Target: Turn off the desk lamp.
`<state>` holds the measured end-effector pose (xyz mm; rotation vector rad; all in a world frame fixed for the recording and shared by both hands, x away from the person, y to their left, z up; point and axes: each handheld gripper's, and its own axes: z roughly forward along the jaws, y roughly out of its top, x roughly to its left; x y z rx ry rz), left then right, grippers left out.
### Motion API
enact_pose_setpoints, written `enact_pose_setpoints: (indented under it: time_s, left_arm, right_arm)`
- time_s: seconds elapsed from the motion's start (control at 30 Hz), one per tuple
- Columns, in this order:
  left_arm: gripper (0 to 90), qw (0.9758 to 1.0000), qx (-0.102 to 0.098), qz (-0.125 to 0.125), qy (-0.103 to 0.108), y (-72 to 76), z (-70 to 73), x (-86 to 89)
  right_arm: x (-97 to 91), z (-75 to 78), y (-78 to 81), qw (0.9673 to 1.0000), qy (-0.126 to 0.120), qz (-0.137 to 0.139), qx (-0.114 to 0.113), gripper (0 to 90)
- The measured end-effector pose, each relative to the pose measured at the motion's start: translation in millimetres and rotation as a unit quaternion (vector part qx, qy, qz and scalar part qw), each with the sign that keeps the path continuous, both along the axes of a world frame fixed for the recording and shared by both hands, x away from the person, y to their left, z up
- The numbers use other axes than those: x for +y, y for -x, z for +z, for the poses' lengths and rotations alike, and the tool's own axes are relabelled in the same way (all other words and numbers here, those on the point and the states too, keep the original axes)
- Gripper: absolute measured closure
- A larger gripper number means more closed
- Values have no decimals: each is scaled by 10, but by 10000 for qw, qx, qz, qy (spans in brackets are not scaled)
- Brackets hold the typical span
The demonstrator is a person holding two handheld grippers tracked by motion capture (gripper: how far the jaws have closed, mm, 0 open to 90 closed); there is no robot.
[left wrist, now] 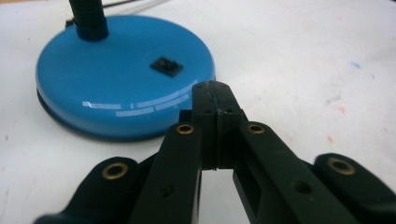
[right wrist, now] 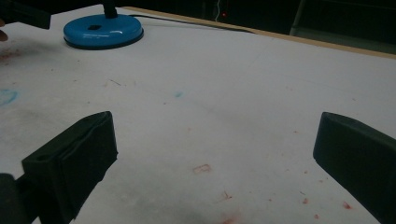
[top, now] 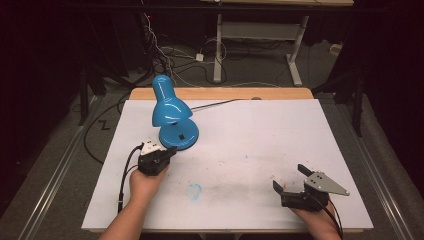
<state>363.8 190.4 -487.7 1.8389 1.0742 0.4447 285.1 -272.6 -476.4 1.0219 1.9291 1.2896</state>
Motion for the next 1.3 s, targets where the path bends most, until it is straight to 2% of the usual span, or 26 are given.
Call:
enact_pose_setpoints:
  time_s: [0.23, 0.33, 0.47, 0.67, 0.8, 1.0, 1.07, 1.13, 1.3]
  left_arm:
    - [879, 10000, 17, -68, 36, 298, -47, 118]
    - [879, 9999, -47, -112, -108, 416, -60, 156]
    - [879, 9999, -57, -158, -1, 562, -49, 192]
    - [879, 9996, -140, -244, -50, 744, -14, 233]
    - [879, 9996, -152, -217, 83, 754, -31, 257]
    - [865, 9994, -199, -260, 104, 724, -49, 234]
    - [703, 9994, -165, -299, 101, 715, -50, 247]
    - [668, 9993, -146, -321, 96, 707, -49, 266]
    - [426, 9994, -17, -348, 90, 673, -51, 297]
  right_arm:
    - [-7, 12, 12, 10000, -23, -20, -11, 3]
    - [-6, 7, 8, 10000, 4, -9, -12, 3]
    - [5, 3, 6, 10000, 25, 4, -15, 3]
    - [-6, 14, 18, 10000, 20, -10, -31, 3]
    - [-15, 12, 17, 10000, 6, -42, -18, 3]
    - [-6, 17, 21, 10000, 26, -25, -41, 3]
    - [4, 7, 15, 10000, 38, -22, -19, 3]
    - [9, 4, 14, 10000, 41, -17, -17, 3]
    - [24, 3, 17, 10000, 60, 11, -15, 3]
